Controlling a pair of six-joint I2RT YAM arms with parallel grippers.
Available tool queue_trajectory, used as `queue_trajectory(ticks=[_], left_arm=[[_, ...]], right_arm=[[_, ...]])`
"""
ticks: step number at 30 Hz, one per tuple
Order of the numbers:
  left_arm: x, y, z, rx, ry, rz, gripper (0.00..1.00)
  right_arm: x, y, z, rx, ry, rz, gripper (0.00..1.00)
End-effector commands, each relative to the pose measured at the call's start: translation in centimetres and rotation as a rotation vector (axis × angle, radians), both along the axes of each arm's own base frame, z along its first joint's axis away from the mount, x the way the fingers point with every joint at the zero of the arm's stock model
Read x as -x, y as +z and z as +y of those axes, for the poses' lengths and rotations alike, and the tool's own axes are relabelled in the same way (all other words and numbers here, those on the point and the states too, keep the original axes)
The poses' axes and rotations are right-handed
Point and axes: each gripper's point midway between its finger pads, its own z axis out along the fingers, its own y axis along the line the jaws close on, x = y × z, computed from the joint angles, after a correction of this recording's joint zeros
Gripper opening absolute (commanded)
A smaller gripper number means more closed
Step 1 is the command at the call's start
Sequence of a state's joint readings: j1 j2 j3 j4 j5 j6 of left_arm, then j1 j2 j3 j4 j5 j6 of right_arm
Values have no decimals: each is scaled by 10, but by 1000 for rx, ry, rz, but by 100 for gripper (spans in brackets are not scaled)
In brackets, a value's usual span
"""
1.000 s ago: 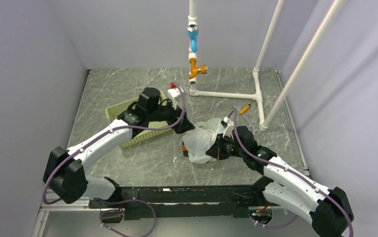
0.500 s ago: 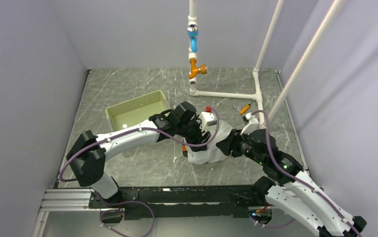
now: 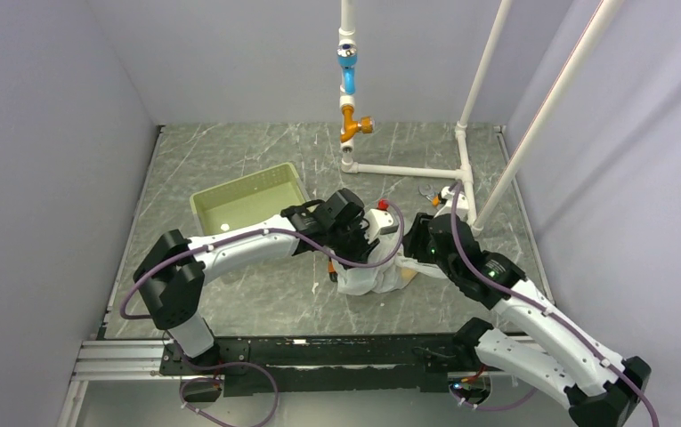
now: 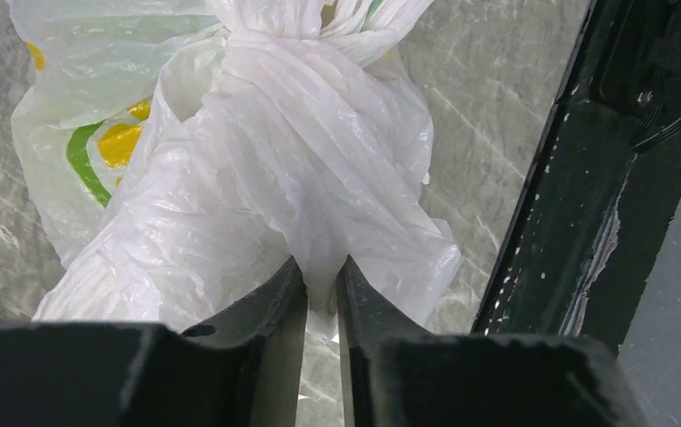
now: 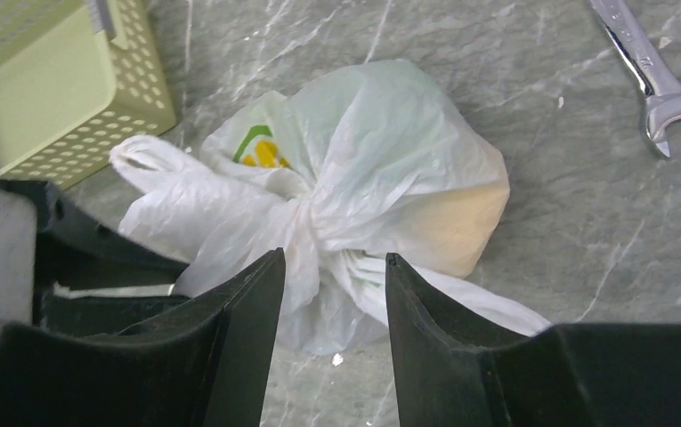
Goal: Take the fake fruits out of the plastic bag
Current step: Untie the plastic bag at the center of the board.
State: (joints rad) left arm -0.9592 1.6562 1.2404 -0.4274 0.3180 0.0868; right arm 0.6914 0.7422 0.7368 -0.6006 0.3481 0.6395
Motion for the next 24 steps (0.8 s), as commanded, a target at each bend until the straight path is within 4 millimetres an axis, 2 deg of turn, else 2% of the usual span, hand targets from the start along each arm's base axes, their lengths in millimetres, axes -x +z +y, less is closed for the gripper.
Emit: queue_trajectory(ticks=[1, 3, 8, 11, 13, 14, 19, 20, 23, 24], left_arm=[[-2, 16, -8, 28, -26, -35, 22], [0, 16, -8, 31, -38, -31, 17], [3, 16, -10, 41, -54, -20, 13], [4, 15, -11, 42, -58, -14, 11], [4, 14, -11, 37, -57, -11, 1], [3, 13, -11, 34, -56, -10, 0], [2, 14, -10, 31, -56, -19, 0], [2, 14, -9, 28, -54, -23, 0], [-1, 18, -7, 26, -44, -44, 0], [-2, 19, -6, 25, -41, -50, 0]], right_arm=[[-19, 17, 4, -22, -30, -57, 49], [-22, 8, 7, -34, -19, -40, 52], [-33, -12, 11, -79, 13, 7, 57], [-36, -30, 24, -138, 83, 72, 59], [-36, -43, 30, -152, 109, 129, 59], [-36, -48, 32, -153, 118, 147, 59], [-40, -51, 27, -148, 86, 135, 56], [-40, -50, 24, -146, 76, 123, 53], [-41, -48, 19, -149, 54, 97, 35], [-42, -49, 16, -144, 40, 93, 26]])
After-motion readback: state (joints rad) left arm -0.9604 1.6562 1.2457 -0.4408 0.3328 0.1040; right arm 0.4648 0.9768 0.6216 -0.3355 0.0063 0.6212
